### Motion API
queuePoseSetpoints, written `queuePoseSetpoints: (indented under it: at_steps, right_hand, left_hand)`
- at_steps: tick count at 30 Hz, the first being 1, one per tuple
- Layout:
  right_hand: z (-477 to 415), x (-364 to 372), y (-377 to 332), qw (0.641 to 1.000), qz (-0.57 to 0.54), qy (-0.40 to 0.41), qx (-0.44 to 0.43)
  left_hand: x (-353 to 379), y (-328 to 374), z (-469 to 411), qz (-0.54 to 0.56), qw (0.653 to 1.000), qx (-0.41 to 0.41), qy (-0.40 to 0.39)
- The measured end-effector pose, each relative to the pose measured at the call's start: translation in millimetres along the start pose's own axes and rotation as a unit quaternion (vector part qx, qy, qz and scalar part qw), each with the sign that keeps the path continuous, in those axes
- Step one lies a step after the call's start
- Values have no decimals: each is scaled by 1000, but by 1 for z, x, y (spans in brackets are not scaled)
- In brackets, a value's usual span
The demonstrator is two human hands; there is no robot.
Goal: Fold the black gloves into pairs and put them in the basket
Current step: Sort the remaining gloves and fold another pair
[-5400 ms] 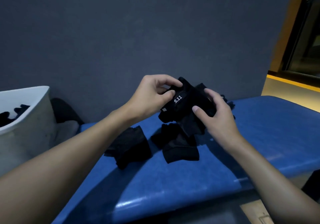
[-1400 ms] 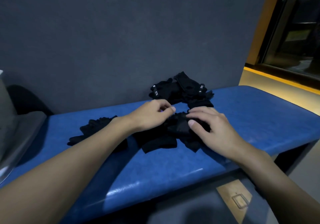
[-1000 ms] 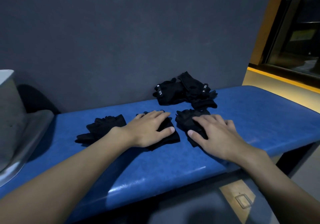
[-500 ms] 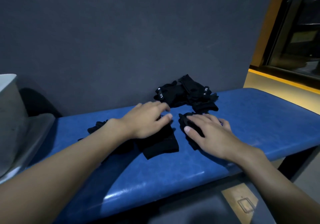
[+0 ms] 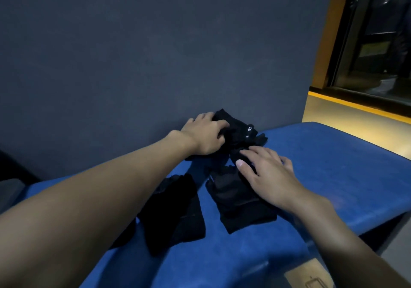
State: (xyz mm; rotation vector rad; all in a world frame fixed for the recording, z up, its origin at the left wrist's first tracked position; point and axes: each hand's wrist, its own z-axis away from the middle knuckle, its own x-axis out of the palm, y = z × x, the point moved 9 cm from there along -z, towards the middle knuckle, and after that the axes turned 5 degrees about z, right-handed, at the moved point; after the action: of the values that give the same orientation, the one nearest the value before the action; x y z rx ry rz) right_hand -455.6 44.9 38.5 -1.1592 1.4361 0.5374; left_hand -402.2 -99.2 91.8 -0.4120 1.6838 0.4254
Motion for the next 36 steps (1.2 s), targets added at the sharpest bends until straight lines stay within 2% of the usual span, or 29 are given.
queuePoseSetpoints:
  at_steps: [5, 10, 14, 21, 28, 30, 32, 36]
  right_hand:
    - [-11, -2, 0, 1000, -25, 17, 1]
    - [-14, -1, -3, 999, -35, 23, 2]
    - [-16, -4, -9, 999, -33, 38, 0]
    - [-15, -34, -21, 984, -70, 162, 23]
    - [-10, -45, -46, 972, -118, 205, -2]
    - [-3, -54, -59, 956, -165, 239, -35]
    - [4, -61, -70, 930, -263, 250, -50]
    - [15, -65, -98, 882, -419, 208, -64]
  left_hand:
    - [0, -10, -16, 9, 999, -33, 3]
    - [-2, -5, -9, 36, 999, -8, 21]
    - [-12, 6, 2, 38, 997, 47, 52]
    - [-57, 17, 35, 93, 979, 131, 127]
    - [-99, 6, 80, 154, 960, 136, 191]
    - [-108, 0, 92, 165, 956, 138, 198]
    - [-115, -8, 103, 176, 954, 133, 201]
    - [-127, -34, 131, 202, 950, 100, 218]
